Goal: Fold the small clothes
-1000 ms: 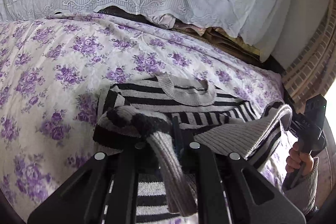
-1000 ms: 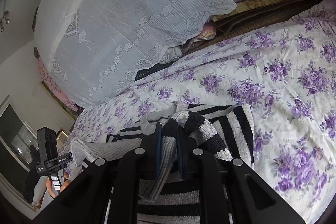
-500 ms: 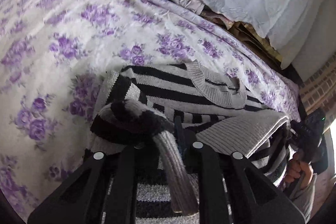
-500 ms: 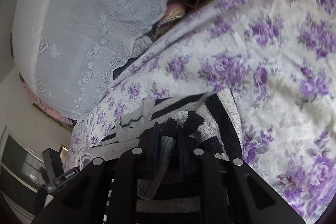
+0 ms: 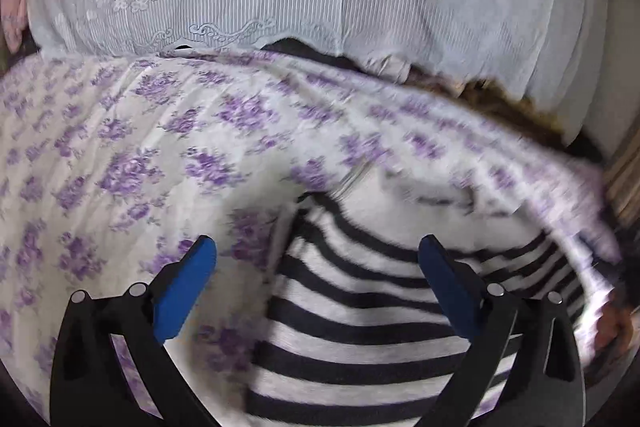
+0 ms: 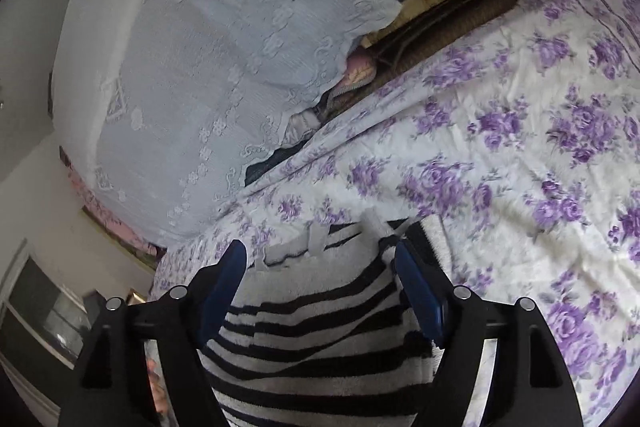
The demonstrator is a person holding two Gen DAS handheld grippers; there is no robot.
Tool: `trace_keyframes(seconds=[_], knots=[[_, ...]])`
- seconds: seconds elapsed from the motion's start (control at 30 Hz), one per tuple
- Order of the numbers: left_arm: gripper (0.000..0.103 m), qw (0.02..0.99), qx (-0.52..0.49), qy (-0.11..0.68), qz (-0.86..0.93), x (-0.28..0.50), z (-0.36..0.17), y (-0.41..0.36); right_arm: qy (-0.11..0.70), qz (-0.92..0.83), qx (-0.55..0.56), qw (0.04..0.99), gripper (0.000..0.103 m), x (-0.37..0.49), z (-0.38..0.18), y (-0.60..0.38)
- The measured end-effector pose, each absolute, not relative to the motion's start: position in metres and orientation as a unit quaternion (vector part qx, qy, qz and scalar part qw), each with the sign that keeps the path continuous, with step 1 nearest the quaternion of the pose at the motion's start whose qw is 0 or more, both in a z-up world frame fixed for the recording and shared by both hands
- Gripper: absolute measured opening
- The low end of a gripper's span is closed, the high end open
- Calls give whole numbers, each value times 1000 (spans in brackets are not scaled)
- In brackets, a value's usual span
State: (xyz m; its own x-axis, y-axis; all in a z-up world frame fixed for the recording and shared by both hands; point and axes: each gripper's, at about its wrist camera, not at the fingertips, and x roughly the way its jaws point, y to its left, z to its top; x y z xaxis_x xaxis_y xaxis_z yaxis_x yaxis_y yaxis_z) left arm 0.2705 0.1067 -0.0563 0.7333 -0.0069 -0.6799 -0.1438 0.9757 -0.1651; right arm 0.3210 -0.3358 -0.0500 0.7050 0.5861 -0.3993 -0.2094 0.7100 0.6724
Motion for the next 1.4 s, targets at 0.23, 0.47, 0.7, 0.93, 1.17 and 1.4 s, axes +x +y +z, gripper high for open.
trace_keyframes(seconds=[0.23, 0.47, 0.7, 0.93, 1.17, 1.4], knots=[[98, 907, -67, 413, 46, 322, -76, 112, 377, 189, 162, 892, 69, 357, -61, -309], [40, 890, -57, 452, 15, 359, -86, 96, 418, 174, 84, 888, 19, 377, -75, -284], [18, 913, -85, 398, 19, 339, -67, 107, 365, 182, 97, 908, 12, 367, -51, -282], [43, 887, -84, 450, 68, 362, -107, 114, 431, 152, 153, 876, 12, 402, -95, -295], [53, 902, -142, 404, 62, 325, -72, 121, 355, 168, 133, 910, 19, 354, -52, -279], [67, 904, -92, 416, -15, 326, -73, 39, 397, 250, 108, 877, 30, 353, -69, -196]])
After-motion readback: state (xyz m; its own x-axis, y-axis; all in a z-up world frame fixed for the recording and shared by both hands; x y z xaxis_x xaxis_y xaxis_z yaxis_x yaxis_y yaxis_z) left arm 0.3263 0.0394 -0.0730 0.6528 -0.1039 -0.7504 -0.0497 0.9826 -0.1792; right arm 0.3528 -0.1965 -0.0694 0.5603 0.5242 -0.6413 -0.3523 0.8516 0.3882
